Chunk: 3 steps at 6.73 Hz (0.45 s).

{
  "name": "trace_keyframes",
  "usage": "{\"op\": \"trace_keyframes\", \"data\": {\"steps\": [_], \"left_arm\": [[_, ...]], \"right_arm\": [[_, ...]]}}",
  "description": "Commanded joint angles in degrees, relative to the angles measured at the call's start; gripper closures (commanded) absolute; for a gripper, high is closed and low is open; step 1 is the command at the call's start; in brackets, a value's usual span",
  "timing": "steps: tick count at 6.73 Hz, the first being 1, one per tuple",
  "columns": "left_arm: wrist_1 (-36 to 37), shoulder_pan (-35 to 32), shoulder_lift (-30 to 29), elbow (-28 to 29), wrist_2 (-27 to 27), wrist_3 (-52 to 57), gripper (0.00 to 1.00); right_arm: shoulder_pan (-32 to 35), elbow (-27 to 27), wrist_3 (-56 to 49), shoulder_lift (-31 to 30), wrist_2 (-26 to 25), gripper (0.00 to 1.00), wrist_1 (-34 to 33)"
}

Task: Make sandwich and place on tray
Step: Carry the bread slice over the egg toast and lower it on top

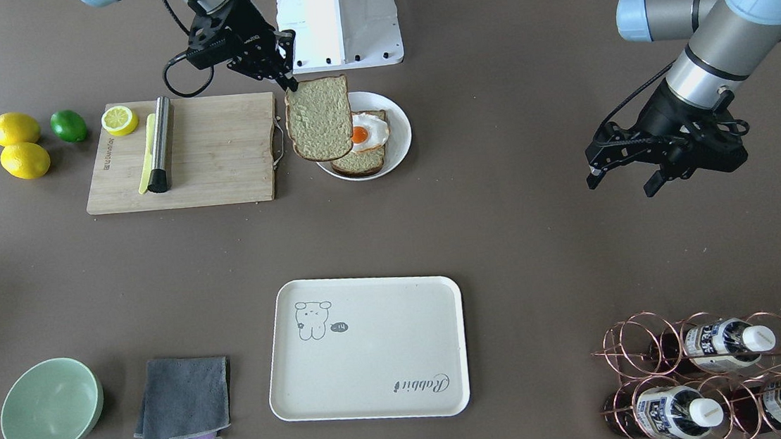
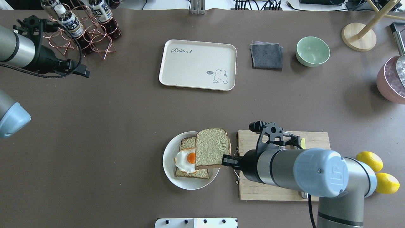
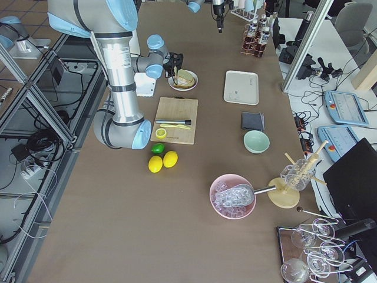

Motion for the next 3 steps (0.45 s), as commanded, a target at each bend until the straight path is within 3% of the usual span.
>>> {"op": "trace_keyframes", "data": {"steps": [1, 3], "left_arm": [[-0.07, 0.03, 0.00, -0.09, -0.09, -0.06, 0.01], [-0.06, 0.12, 0.00, -0.09, -0.18, -0.06, 0.01]], "right_arm": [[-1.65, -3.55, 0.35, 2.24, -2.50, 1.00, -0.21], [-1.57, -5.48, 0.44, 4.68, -2.95, 1.00, -0.21]]}}
